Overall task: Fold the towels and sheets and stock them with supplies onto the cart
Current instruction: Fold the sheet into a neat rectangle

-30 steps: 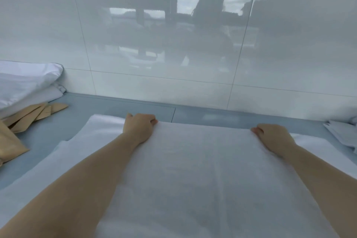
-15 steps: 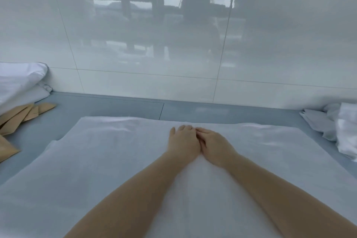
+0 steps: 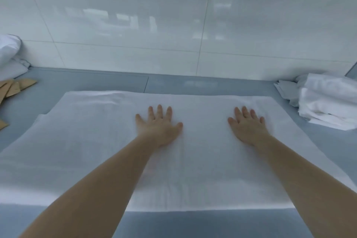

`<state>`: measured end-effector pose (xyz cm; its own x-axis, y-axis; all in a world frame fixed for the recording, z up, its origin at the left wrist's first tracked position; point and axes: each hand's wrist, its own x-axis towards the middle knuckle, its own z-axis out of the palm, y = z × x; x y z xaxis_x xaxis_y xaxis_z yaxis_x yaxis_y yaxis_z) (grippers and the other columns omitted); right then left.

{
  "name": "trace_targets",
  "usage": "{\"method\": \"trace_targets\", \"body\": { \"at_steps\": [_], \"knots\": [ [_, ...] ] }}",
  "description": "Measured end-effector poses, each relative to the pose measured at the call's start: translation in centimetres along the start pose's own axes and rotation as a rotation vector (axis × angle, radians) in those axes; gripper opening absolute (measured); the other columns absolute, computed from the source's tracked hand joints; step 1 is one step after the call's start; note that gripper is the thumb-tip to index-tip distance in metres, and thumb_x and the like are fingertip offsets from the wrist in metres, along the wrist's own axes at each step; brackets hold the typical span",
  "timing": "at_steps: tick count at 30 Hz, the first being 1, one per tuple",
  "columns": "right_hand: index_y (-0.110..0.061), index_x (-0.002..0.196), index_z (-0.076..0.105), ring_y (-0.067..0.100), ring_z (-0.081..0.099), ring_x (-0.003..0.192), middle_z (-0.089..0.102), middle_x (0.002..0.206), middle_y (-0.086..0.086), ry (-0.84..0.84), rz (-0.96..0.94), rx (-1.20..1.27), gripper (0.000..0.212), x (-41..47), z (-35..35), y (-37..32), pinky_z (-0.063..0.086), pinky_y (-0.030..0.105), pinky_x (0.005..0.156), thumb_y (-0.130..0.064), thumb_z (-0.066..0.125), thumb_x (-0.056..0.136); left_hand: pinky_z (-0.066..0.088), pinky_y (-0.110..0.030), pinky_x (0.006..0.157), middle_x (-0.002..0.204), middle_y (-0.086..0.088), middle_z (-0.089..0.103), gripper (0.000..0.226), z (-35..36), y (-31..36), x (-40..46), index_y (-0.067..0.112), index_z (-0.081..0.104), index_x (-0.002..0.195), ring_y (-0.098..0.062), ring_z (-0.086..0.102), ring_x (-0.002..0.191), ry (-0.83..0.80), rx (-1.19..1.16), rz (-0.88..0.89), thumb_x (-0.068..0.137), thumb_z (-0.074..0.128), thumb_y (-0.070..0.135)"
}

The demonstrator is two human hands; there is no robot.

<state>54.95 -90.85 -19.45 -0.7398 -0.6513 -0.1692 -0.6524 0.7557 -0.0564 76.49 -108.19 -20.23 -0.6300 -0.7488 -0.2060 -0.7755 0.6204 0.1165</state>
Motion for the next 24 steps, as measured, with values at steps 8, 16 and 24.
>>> {"method": "trace_targets", "body": {
  "at_steps": [8, 16, 24],
  "knots": [
    [-0.032, 0.153, 0.007, 0.022, 0.000, 0.149, 0.002, 0.162, -0.005, -0.043, -0.344, 0.004, 0.053, -10.2, 1.6, -9.4, 0.004, 0.056, 0.117, -0.039, 0.020, 0.103, -0.006, -0.071, 0.106, 0.160, 0.007, -0.015, 0.061, 0.4, 5.0, -8.2, 0.037, -0.007, 0.152, -0.025, -0.017, 0.147, -0.147, -0.001, 0.085, 0.096, 0.014, 0.045],
    [-0.033, 0.153, 0.004, 0.013, -0.006, 0.148, 0.000, 0.161, -0.012, 0.073, -0.384, 0.058, 0.053, -15.0, 4.2, -7.9, -0.005, 0.046, 0.119, -0.043, 0.011, 0.102, -0.012, -0.065, 0.107, 0.159, 0.008, -0.020, 0.056, 4.4, 4.8, -14.1, 0.037, -0.017, 0.148, -0.023, -0.020, 0.146, 0.074, 0.055, 0.051, 0.095, -0.004, 0.049],
    [-0.042, 0.150, -0.008, 0.013, -0.007, 0.148, -0.011, 0.160, -0.013, 0.078, -0.147, -0.023, 0.060, -12.5, 3.3, 6.1, -0.004, 0.042, 0.119, -0.059, 0.002, 0.094, -0.007, -0.061, 0.111, 0.160, 0.012, -0.013, 0.075, 4.6, 4.6, -13.9, 0.046, -0.013, 0.148, -0.019, -0.014, 0.148, 0.136, 0.040, 0.010, 0.077, -0.011, 0.070]
  ]
}}
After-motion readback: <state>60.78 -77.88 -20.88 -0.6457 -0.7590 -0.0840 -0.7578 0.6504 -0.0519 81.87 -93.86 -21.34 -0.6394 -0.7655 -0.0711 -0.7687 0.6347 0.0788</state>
